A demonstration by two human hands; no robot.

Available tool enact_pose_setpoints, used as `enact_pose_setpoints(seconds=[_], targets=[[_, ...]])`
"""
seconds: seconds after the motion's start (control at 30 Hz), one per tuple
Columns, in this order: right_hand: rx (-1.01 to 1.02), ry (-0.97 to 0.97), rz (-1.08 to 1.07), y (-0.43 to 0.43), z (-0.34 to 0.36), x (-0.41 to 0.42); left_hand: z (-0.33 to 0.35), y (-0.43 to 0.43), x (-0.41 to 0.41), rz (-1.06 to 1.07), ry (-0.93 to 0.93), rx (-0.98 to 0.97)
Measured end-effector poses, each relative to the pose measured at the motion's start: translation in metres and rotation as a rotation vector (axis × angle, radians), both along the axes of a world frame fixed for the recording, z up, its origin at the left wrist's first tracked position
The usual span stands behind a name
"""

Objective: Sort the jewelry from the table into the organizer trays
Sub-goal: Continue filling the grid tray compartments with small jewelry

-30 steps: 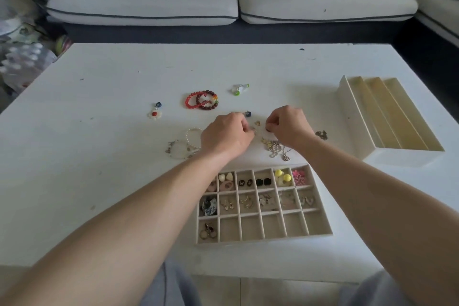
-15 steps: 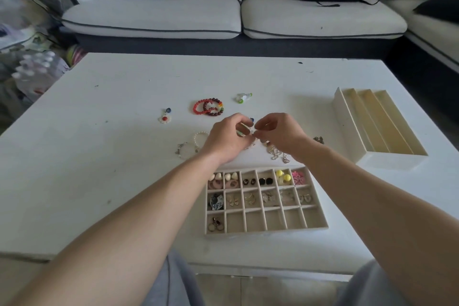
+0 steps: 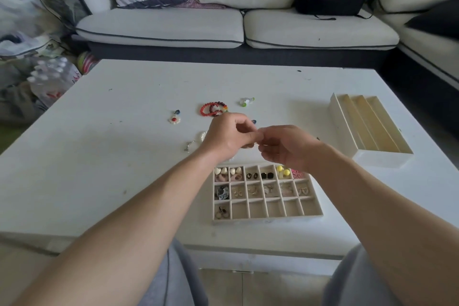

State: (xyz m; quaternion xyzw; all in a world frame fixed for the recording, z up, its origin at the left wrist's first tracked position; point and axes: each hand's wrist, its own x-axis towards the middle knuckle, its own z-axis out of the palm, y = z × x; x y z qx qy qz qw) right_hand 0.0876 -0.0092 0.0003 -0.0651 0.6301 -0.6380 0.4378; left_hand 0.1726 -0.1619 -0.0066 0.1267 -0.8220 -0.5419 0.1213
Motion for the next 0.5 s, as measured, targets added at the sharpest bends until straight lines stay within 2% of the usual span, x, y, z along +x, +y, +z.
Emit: enact_pose_setpoints(seconds=[0.17, 0.3, 0.5], targets=[[-0.164, 0.048, -0.05, 0.001, 0.002, 0.012, 0.009, 0.008, 0.009, 0.164, -0.036, 0.327], [-0.195, 0.122, -0.073, 0.0, 0.002, 0.017, 0.009, 0.013, 0.011, 0.195, -0.049, 0.543], [-0.194, 0.166, -0.131, 0.002, 0.001, 0.013, 0.011, 0.014, 0.008, 0.163, -0.119, 0.636]])
